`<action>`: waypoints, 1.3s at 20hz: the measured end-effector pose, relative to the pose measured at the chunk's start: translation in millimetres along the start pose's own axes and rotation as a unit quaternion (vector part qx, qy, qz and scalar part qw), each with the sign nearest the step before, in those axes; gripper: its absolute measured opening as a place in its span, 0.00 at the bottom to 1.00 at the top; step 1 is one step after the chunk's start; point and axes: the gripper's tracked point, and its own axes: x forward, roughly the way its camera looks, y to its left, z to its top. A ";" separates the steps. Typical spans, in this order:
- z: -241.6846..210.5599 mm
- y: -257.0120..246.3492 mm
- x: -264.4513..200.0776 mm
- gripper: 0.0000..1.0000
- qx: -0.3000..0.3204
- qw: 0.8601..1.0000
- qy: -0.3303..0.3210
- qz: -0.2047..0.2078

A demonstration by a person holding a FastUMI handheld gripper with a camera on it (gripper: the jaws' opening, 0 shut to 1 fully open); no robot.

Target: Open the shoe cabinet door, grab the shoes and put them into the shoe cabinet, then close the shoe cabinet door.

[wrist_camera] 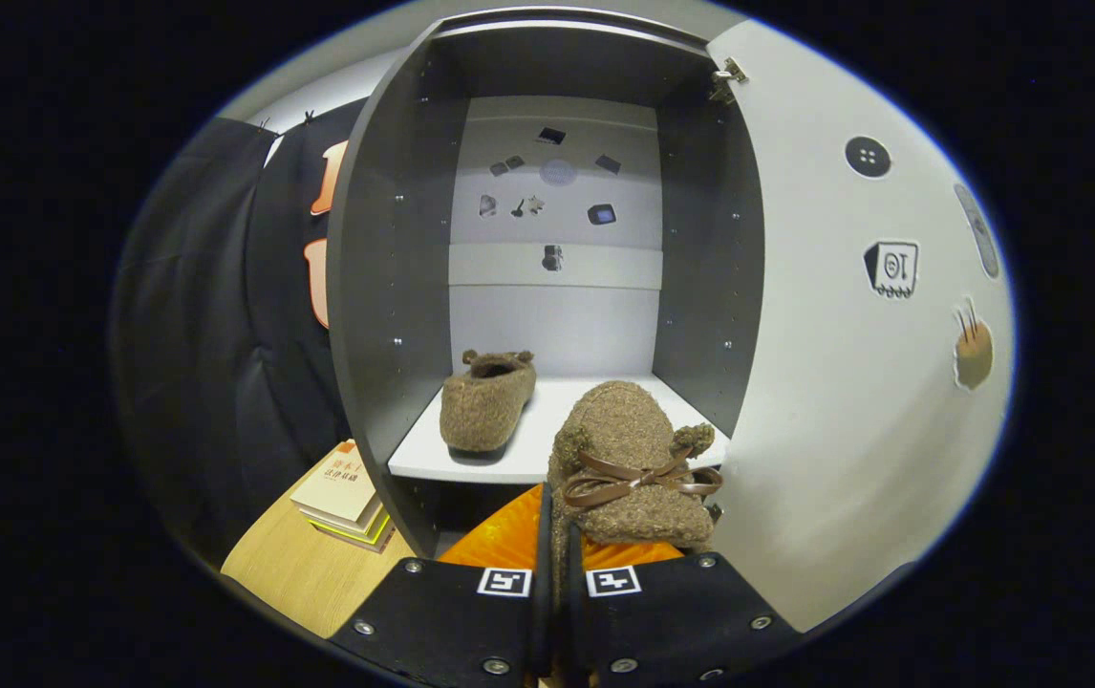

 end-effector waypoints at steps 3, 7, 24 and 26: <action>9.9 -6.3 29.5 0.07 0.000 1.000 0.015 0.006; 19.4 -17.6 73.2 0.07 0.010 0.999 0.027 0.015; 26.9 -13.0 219.5 0.09 -0.022 0.995 0.074 0.057; 26.0 -10.9 224.9 0.11 -0.024 0.996 0.073 0.052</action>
